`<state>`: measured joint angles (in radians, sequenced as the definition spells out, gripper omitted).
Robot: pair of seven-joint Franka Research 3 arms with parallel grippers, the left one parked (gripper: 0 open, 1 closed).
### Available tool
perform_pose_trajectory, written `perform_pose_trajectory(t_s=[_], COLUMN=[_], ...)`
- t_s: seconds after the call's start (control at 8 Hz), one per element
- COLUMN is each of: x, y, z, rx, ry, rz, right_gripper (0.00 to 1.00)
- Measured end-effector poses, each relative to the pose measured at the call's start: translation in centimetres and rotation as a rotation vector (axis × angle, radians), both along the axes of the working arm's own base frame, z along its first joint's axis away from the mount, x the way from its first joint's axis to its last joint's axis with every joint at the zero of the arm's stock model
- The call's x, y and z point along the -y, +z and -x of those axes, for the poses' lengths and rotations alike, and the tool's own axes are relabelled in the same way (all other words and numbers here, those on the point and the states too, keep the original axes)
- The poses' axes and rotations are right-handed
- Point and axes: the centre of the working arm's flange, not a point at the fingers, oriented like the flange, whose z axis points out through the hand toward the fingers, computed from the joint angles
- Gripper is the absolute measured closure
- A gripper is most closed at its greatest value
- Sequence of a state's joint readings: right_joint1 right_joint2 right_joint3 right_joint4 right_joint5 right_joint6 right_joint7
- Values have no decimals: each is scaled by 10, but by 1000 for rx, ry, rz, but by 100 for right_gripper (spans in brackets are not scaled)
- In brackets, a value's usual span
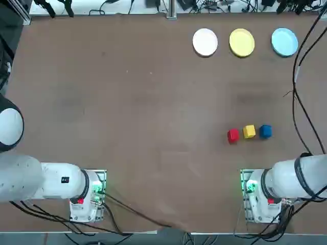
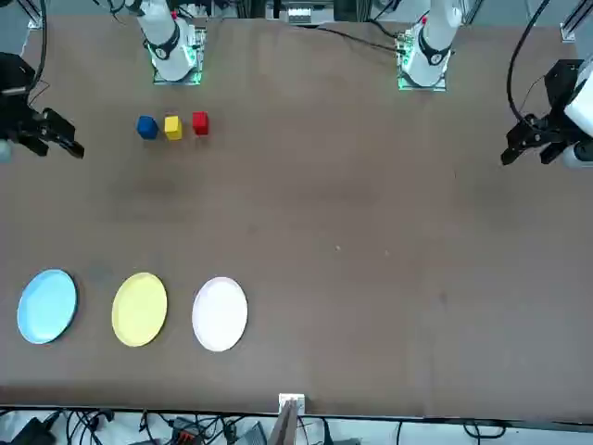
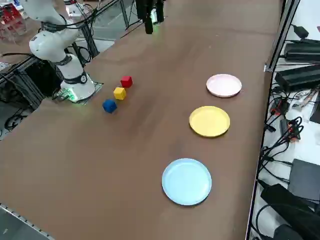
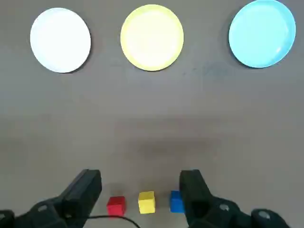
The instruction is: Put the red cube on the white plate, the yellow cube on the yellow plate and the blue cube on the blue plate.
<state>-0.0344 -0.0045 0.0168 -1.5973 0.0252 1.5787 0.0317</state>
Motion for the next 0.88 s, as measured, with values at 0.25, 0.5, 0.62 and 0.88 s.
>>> perform_pose_trajectory(t_s=[0.25, 0.5, 0.62, 0.88], x=[-1, -1, -2, -5], y=[1, -3, -8, -30], z=[0, -2, -3, 2], rx=[3, -5, -26, -148], ry=[2, 6, 9, 14], rz=[-1, -1, -2, -5], right_gripper=[0, 0, 0, 0])
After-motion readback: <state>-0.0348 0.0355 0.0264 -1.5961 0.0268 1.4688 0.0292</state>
